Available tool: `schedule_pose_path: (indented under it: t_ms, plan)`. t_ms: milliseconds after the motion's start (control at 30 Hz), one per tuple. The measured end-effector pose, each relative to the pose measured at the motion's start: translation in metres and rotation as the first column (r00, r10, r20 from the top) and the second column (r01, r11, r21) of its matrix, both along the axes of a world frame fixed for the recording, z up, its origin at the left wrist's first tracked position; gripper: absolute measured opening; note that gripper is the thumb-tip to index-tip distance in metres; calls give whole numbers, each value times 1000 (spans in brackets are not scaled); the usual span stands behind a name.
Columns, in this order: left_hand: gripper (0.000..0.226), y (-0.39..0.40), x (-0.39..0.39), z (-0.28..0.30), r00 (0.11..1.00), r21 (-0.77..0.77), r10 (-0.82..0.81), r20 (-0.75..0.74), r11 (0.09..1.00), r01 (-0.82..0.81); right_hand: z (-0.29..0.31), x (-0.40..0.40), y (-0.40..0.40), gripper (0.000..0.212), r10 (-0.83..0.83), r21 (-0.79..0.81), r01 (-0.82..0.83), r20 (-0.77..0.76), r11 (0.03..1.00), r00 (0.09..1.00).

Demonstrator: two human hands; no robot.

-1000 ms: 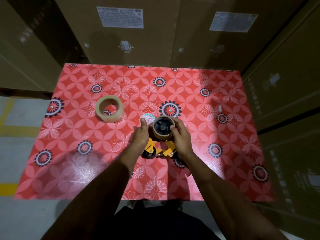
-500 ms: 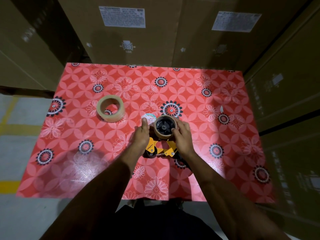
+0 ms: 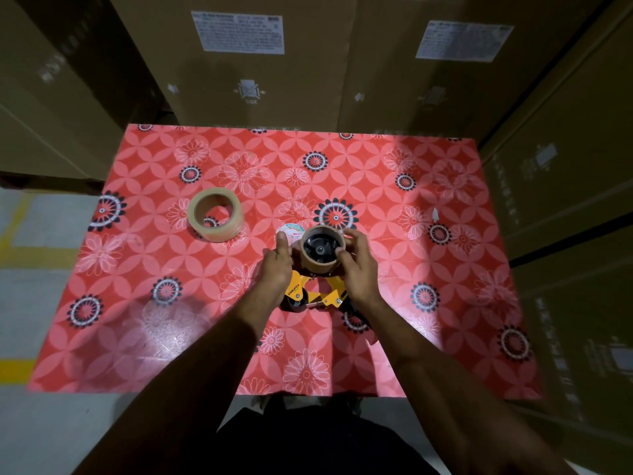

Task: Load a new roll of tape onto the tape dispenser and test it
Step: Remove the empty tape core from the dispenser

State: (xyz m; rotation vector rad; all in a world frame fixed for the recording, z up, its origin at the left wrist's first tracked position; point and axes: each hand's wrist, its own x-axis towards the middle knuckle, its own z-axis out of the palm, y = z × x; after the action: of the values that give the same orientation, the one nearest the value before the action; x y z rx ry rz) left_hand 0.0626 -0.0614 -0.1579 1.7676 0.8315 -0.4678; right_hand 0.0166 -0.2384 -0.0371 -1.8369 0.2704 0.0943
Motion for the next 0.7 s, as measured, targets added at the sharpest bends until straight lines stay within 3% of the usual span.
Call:
schedule_pose_path:
  t_ms: [133,267,333,500,600,700]
  plan:
    - [132,1,-1,-1,1000,-11,11,4,1000,-11,-1,2,0,23,31,7,-31,11,999,999]
    - [135,2,3,-14,999,-26,43,16,999,-43,3,3,0,47,58,-52,-58,-7,997,998]
    - [135,0,0,5,999,-24,41,17,999,-40,-1,2,-1,48,18,-58,-17,11,998,1000]
    - [134,-2,-4,24,1000,-28,-1,14,1000,1,-6,1,-2,23,-24,31,25,-26,999,999]
    - [140,1,-2,6,999,-67,36,4,997,-36,-1,5,-2,33,1,77,1,-30,997,1000]
    - [144,-3,-7,32,999,-80,32,-3,996,-32,-6,5,-1,43,-15,8,15,-37,1000,999]
